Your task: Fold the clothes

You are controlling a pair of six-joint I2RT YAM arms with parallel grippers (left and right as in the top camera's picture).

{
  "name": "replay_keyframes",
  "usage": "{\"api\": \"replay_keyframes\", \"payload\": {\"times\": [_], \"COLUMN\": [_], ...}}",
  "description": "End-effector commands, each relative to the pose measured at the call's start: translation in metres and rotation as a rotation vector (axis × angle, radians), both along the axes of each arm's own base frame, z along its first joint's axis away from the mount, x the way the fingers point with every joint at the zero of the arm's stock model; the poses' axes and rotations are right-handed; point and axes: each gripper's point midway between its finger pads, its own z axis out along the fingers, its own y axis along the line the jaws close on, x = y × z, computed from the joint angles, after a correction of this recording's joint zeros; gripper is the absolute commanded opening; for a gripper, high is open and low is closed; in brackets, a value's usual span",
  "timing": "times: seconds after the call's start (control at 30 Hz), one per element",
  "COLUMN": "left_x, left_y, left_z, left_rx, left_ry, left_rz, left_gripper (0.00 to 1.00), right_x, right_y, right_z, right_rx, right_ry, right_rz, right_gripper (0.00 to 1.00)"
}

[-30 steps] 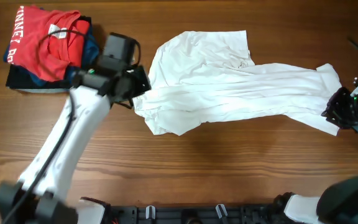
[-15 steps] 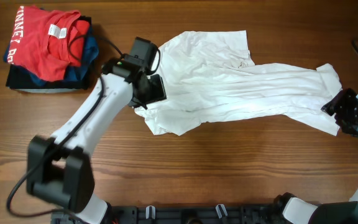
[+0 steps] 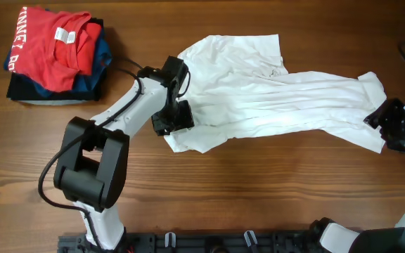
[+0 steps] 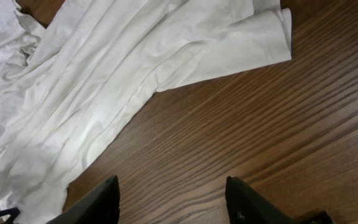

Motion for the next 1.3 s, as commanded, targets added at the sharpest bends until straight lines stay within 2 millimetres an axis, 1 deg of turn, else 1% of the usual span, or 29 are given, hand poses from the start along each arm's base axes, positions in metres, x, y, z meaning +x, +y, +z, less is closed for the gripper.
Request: {"api": "replay_keyframes", "payload": {"times": [0.0, 0.03, 0.17, 0.23, 0.27, 0.33, 0.47, 0.6, 0.63, 0.67, 0.7, 0.8, 0.9, 1.0, 1.03, 1.1, 1.17, 1.27], "left_x": [-0.010, -0.010, -0.004, -0.005, -0.007, -0.009, -0.009, -0.011, -0.011, -0.010, -0.010, -0.009, 0.000, 0.017, 0.023, 0.033, 0.039, 0.046], "left_y": [-0.012, -0.013, -0.019, -0.018, -0.017, -0.017, -0.017, -0.001, 0.003, 0.004, 0.004, 0.004, 0.007, 0.015, 0.021, 0.032, 0.044, 0.059], "left_z": [-0.014, -0.015, -0.017, -0.019, -0.021, -0.022, -0.022, -0.030, -0.031, -0.031, -0.031, -0.027, 0.001, 0.048, 0.063, 0.086, 0.100, 0.110], "left_rx": [-0.009, -0.011, -0.025, -0.024, -0.021, -0.020, -0.014, 0.071, 0.092, 0.097, 0.097, 0.096, 0.087, 0.061, 0.061, 0.058, 0.059, 0.059], "left_ry": [0.020, 0.015, -0.017, -0.016, -0.011, -0.007, -0.010, -0.024, -0.029, -0.031, -0.031, -0.034, -0.063, -0.152, -0.190, -0.260, -0.309, -0.344], "left_rz": [-0.041, -0.046, -0.054, -0.054, -0.054, -0.054, -0.059, -0.062, -0.062, -0.062, -0.062, -0.059, -0.042, -0.051, -0.043, -0.022, 0.013, 0.059], "left_gripper": [0.60, 0.59, 0.49, 0.41, 0.34, 0.29, 0.27, 0.26, 0.20, 0.08, 0.04, 0.04, 0.04, 0.04, 0.04, 0.04, 0.04, 0.04], "right_x": [0.002, 0.002, 0.002, 0.002, 0.002, 0.002, 0.002, 0.002, 0.002, 0.002, 0.002, 0.001, -0.002, -0.007, -0.009, -0.015, -0.020, -0.025], "right_y": [0.002, 0.002, 0.002, 0.002, 0.002, 0.002, 0.002, 0.001, 0.001, 0.001, 0.001, 0.002, 0.005, 0.008, 0.010, 0.013, 0.016, 0.019], "right_z": [0.000, 0.000, 0.000, 0.000, 0.000, 0.000, 0.000, 0.000, 0.000, 0.000, 0.000, -0.001, -0.001, -0.002, -0.003, -0.004, -0.010, -0.031], "right_rx": [0.006, 0.006, 0.006, 0.006, 0.004, 0.003, 0.002, -0.001, -0.002, -0.002, -0.001, 0.004, 0.021, 0.039, 0.045, 0.060, 0.071, 0.092], "right_ry": [-0.006, -0.006, -0.006, -0.006, -0.006, -0.007, -0.008, -0.009, -0.011, -0.011, -0.010, -0.003, 0.008, 0.029, 0.039, 0.064, 0.086, 0.121], "right_rz": [0.020, 0.020, 0.020, 0.020, 0.024, 0.027, 0.033, 0.037, 0.037, 0.037, 0.037, 0.036, 0.031, 0.014, 0.014, 0.014, 0.015, 0.012], "right_gripper": [0.55, 0.55, 0.55, 0.55, 0.55, 0.55, 0.55, 0.56, 0.56, 0.56, 0.56, 0.56, 0.55, 0.55, 0.55, 0.54, 0.54, 0.54]}}
